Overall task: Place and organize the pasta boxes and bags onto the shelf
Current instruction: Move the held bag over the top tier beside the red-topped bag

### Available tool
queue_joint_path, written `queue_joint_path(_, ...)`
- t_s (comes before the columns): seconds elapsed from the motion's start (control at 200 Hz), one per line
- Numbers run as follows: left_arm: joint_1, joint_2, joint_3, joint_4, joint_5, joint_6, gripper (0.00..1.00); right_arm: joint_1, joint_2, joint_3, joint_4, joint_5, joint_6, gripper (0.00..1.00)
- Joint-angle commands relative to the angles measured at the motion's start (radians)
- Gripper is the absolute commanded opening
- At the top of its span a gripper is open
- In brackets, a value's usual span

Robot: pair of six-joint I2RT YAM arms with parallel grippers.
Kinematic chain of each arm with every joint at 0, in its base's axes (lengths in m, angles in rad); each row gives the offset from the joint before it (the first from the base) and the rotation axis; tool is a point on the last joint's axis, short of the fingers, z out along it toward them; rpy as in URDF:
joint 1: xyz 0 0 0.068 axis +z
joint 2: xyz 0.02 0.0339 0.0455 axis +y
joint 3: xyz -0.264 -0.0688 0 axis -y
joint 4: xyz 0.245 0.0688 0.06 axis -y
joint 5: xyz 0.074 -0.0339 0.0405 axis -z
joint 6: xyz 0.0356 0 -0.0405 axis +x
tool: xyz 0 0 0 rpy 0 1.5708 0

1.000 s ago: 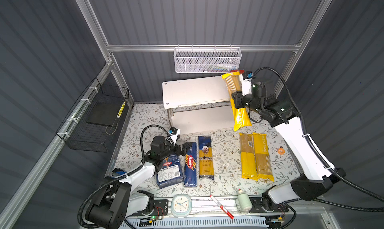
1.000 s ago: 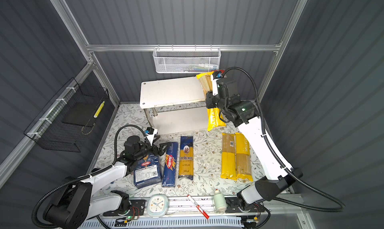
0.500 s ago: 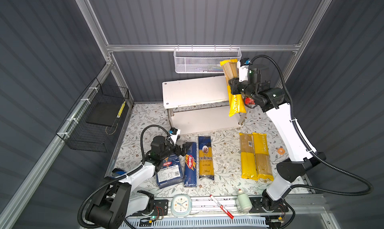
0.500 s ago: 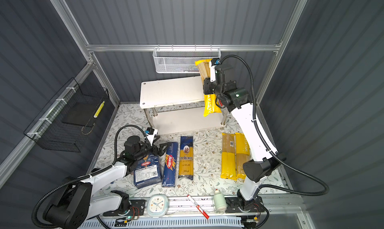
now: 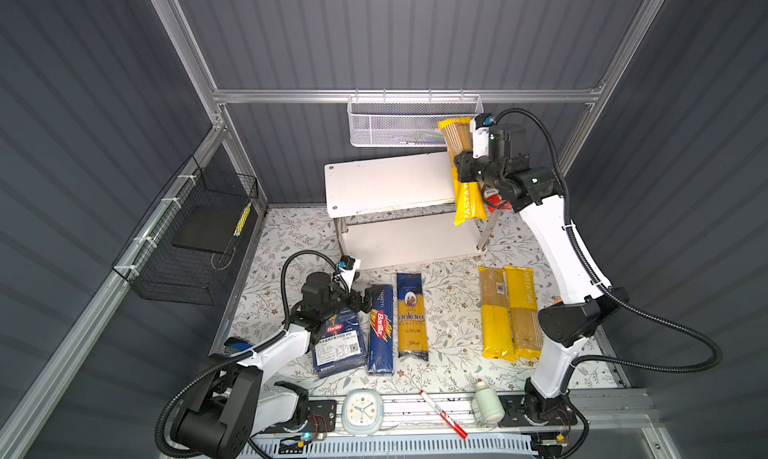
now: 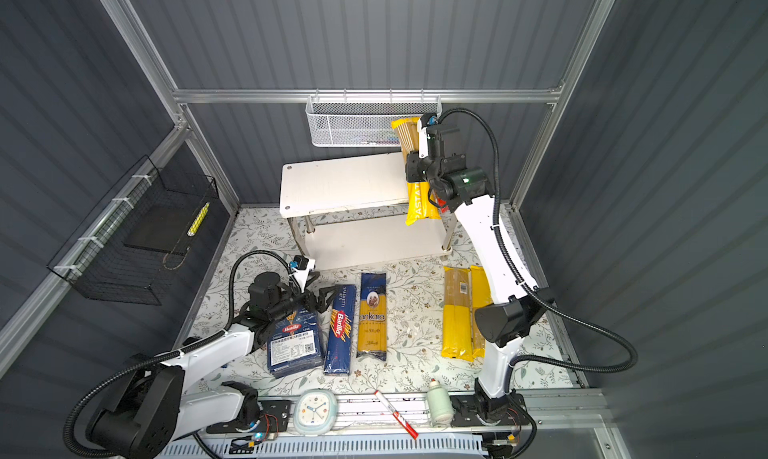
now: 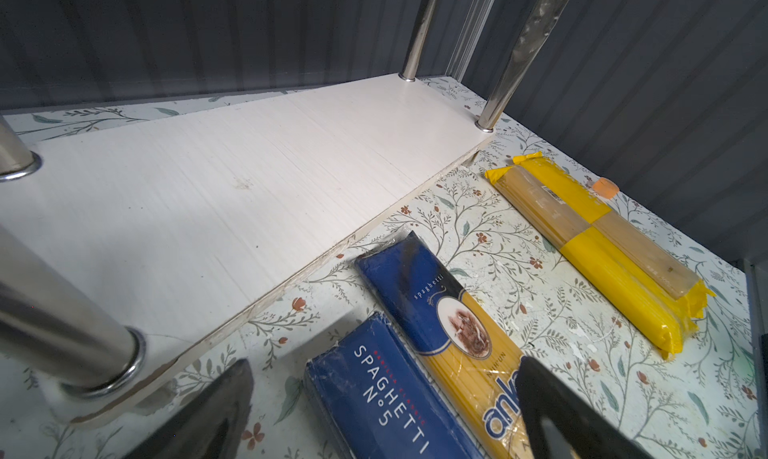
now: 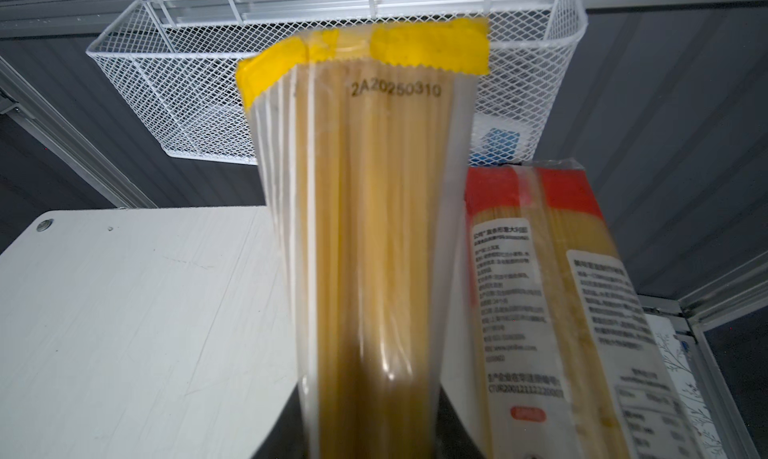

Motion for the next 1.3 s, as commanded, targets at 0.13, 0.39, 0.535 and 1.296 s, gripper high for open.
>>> queue_joint_path(0.13, -0.002, -0.004, -0.003, 0.005, -0.007, 0.011, 0.99, -0.021, 0.0, 0.06, 0.141, -0.013, 0.024, 0.3)
queue_joint_path(0.39, -0.002, -0.007, -0.012, 0.025, -0.009, -0.003, 0.99, -0.033, 0.035, 0.072, 0.161, -0.011, 0.037, 0.31)
queue_joint_path(0.535, -0.002, -0.002, -0.011, 0.027, -0.01, -0.004, 0.99, -0.033, 0.06, 0.085, 0.162, -0.013, 0.046, 0.35)
queue_joint_path(1.296, -0.002, -0.004, -0.016, 0.037, -0.014, -0.011, 0.99, -0.035, 0.101, 0.098, 0.185, 0.001, 0.089, 0.51)
